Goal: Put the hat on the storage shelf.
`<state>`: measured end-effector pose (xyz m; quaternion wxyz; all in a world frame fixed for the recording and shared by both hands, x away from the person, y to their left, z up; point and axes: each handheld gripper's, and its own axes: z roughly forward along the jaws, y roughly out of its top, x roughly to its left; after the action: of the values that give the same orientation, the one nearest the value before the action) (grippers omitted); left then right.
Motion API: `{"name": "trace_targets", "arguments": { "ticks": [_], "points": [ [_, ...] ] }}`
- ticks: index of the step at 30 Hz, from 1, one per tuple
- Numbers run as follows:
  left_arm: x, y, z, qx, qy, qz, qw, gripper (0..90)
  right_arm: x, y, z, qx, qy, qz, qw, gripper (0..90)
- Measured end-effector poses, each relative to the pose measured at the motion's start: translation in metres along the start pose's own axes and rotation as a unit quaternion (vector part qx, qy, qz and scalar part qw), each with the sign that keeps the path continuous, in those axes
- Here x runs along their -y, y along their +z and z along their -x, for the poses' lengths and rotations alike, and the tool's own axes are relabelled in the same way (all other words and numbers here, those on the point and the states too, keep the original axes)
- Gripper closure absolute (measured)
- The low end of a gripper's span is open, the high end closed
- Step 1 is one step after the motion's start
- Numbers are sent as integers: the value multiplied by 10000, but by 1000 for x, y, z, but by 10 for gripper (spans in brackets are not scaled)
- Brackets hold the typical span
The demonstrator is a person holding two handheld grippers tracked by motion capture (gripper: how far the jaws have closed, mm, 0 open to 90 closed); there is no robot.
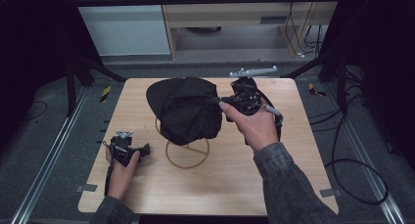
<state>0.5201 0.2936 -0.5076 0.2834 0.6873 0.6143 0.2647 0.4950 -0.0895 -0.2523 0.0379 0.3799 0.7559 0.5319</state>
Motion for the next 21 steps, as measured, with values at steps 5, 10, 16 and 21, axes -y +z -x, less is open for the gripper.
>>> {"name": "trace_targets", "arguments": {
  "ticks": [5,10,16,21],
  "points": [
    [0,0,0,3,-1,1,10000,0,2,3,-1,-6,29,-47,10000,853],
    [0,0,0,7,1,0,10000,0,7,8,0,-22,33,-92,9999,851],
    [0,0,0,8,2,-2,10000,0,12,16,0,-27,50,-175,9998,850],
    [0,0,0,8,3,-1,10000,0,14,20,0,-18,62,-200,9998,849]
  ]
}}
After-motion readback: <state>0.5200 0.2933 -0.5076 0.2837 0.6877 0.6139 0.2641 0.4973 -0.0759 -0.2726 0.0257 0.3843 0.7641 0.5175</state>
